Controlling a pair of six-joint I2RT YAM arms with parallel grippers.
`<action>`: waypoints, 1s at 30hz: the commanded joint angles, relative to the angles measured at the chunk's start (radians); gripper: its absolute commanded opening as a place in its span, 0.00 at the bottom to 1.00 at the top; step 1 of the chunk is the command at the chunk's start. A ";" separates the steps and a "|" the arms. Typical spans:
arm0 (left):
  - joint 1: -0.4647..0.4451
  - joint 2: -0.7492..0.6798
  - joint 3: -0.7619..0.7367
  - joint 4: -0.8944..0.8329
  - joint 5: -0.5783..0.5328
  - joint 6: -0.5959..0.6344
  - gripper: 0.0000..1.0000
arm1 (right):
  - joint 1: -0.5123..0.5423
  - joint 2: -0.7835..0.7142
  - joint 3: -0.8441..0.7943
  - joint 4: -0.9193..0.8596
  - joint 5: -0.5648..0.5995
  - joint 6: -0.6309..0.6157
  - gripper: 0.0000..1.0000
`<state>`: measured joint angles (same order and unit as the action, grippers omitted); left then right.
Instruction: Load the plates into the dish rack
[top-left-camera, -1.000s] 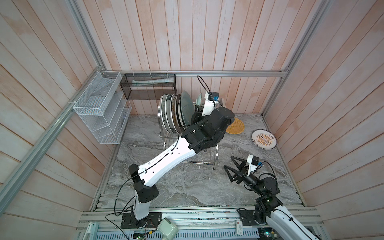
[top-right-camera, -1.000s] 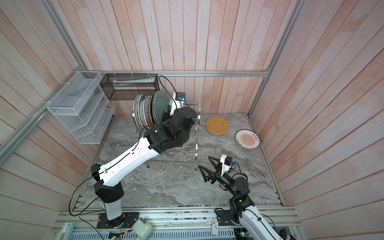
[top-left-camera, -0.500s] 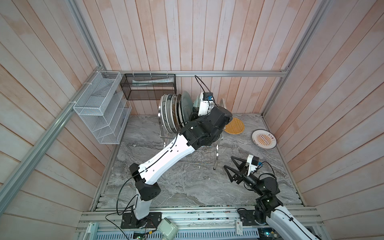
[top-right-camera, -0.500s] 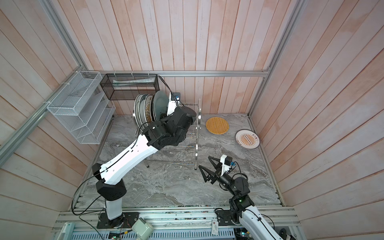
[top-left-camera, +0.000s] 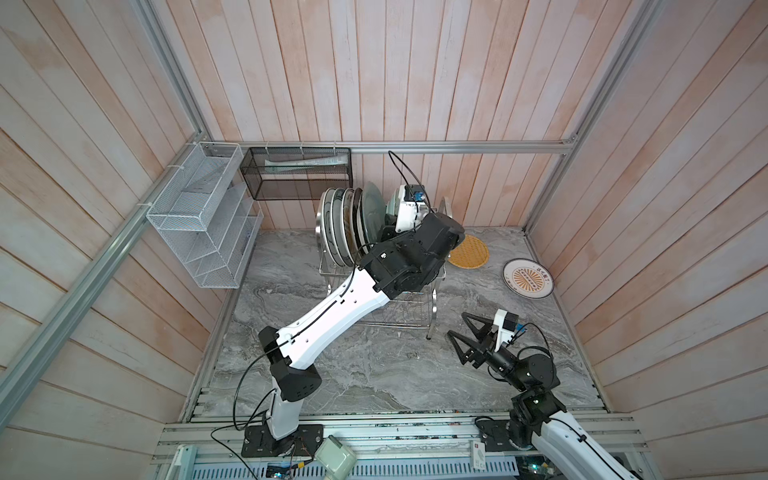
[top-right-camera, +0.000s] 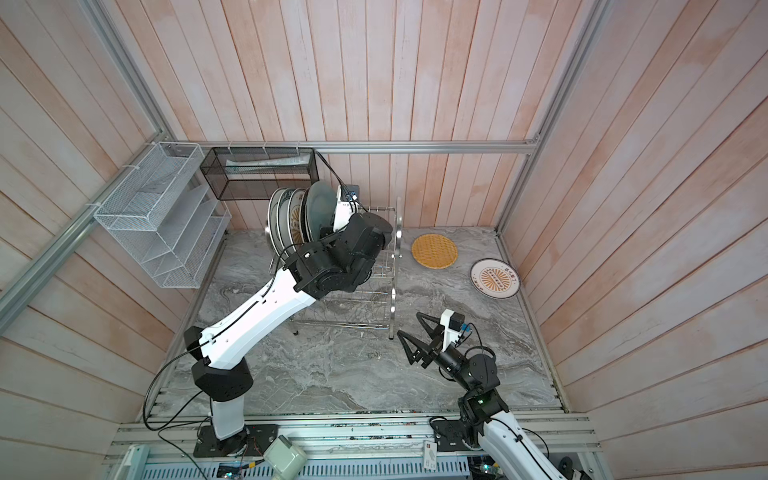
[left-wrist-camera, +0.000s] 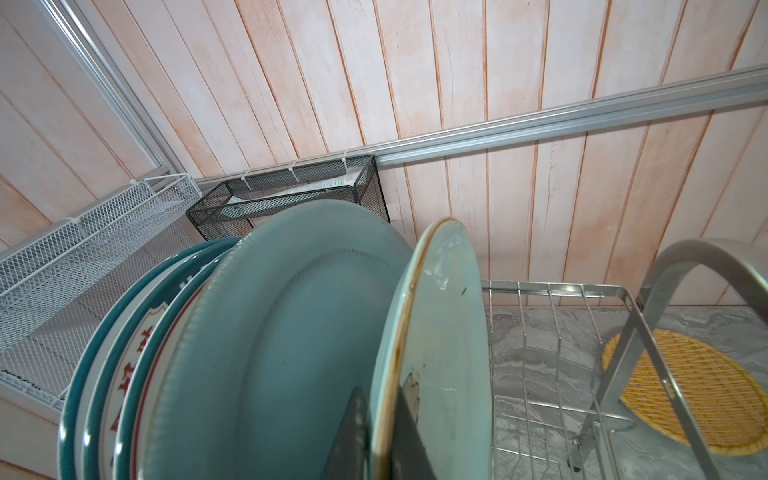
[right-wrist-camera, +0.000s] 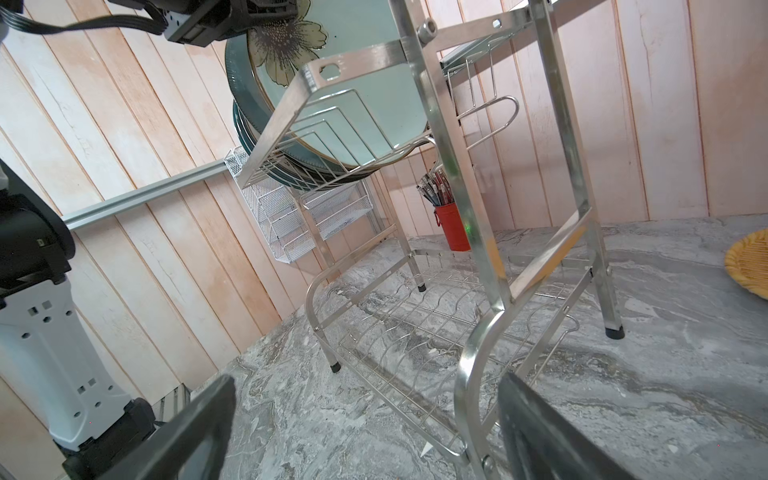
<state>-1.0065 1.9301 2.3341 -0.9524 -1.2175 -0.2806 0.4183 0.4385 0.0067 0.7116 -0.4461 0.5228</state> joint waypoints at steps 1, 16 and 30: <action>-0.005 0.007 0.034 0.010 0.009 -0.008 0.18 | 0.007 -0.004 -0.060 0.032 0.001 -0.003 0.98; -0.006 -0.026 -0.037 0.131 0.035 0.099 0.12 | 0.007 -0.006 -0.059 0.031 0.003 -0.004 0.98; -0.005 -0.084 -0.163 0.229 0.081 0.167 0.19 | 0.008 -0.008 -0.060 0.027 0.007 -0.007 0.98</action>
<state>-1.0084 1.8725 2.2074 -0.7753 -1.2034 -0.1234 0.4183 0.4362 0.0067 0.7113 -0.4458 0.5224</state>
